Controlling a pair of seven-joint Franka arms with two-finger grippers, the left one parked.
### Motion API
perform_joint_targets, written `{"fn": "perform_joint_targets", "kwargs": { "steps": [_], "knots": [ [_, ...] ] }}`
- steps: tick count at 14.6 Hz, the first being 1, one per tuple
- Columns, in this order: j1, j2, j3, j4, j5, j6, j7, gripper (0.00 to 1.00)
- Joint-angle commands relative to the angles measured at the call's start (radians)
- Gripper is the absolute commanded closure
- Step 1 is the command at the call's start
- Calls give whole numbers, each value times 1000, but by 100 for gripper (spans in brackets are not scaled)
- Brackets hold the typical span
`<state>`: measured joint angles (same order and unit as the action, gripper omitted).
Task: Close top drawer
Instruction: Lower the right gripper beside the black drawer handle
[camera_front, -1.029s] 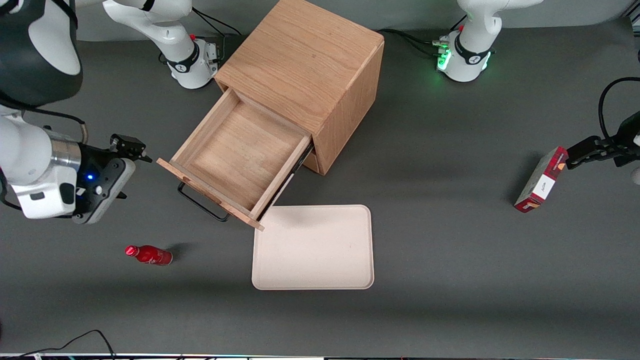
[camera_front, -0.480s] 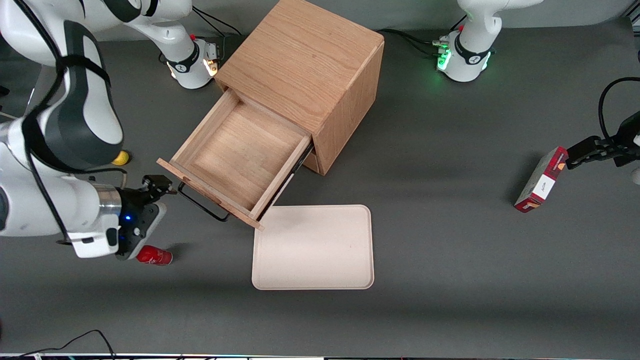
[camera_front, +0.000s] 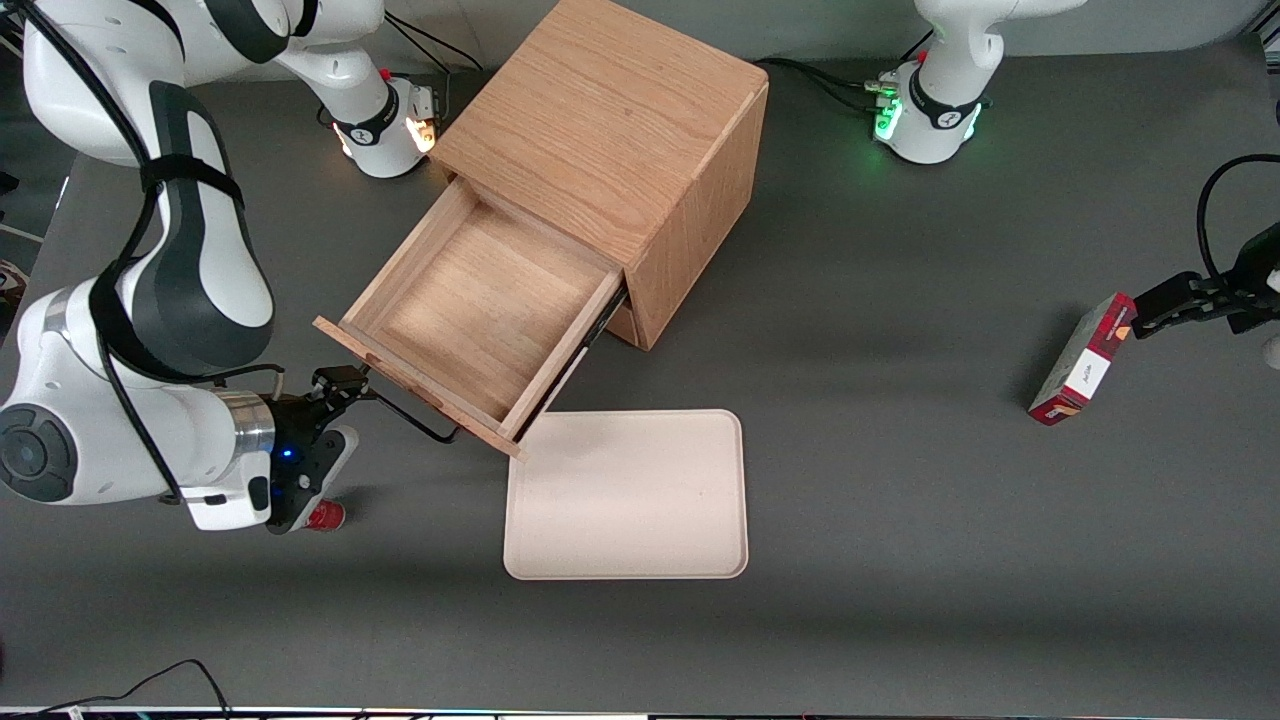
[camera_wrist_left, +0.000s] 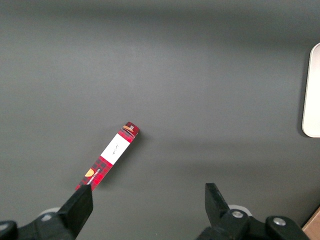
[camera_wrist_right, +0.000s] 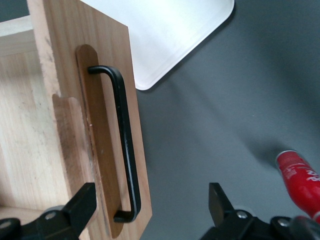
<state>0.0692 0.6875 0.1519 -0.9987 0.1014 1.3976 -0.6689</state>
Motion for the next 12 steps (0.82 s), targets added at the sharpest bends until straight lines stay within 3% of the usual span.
{"fn": "perform_joint_targets", "kwargs": {
  "steps": [1,5,12],
  "knots": [
    [0,18,0,-5,24,17,26,0],
    [-8,32,-8,-18,78,38,26,0],
    [-17,29,-8,-96,92,80,28,0]
  ]
}}
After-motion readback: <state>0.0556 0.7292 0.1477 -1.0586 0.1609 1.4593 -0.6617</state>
